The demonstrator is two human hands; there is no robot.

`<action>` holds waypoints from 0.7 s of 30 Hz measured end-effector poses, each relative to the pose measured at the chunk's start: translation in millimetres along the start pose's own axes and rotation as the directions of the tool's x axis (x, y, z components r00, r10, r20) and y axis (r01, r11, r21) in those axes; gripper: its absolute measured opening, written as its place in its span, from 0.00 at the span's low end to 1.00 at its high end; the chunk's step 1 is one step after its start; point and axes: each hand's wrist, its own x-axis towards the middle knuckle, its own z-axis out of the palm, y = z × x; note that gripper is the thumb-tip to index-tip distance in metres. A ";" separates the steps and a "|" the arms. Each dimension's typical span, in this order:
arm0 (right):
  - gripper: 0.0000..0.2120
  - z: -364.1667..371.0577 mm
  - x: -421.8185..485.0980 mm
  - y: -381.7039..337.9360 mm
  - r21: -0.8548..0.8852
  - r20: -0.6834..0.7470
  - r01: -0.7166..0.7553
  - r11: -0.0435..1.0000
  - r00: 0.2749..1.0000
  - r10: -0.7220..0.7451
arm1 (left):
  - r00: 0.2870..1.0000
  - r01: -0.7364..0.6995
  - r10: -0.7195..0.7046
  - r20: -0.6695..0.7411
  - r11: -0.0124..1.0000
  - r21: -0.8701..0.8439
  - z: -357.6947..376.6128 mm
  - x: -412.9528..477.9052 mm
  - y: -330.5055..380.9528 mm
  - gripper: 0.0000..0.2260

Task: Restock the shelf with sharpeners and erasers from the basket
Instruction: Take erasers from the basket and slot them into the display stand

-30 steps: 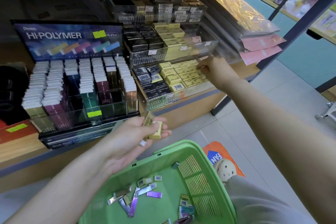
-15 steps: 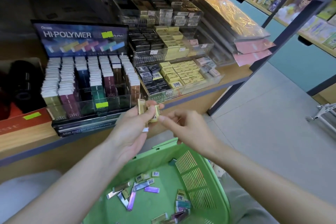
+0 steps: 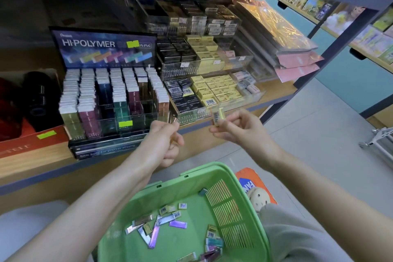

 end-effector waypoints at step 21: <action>0.12 -72.3 132.6 -17.6 -0.977 0.196 0.211 0.041 0.951 -0.237 | 0.970 -0.241 0.240 0.027 0.955 0.175 -0.1 17.6 4.6 0.07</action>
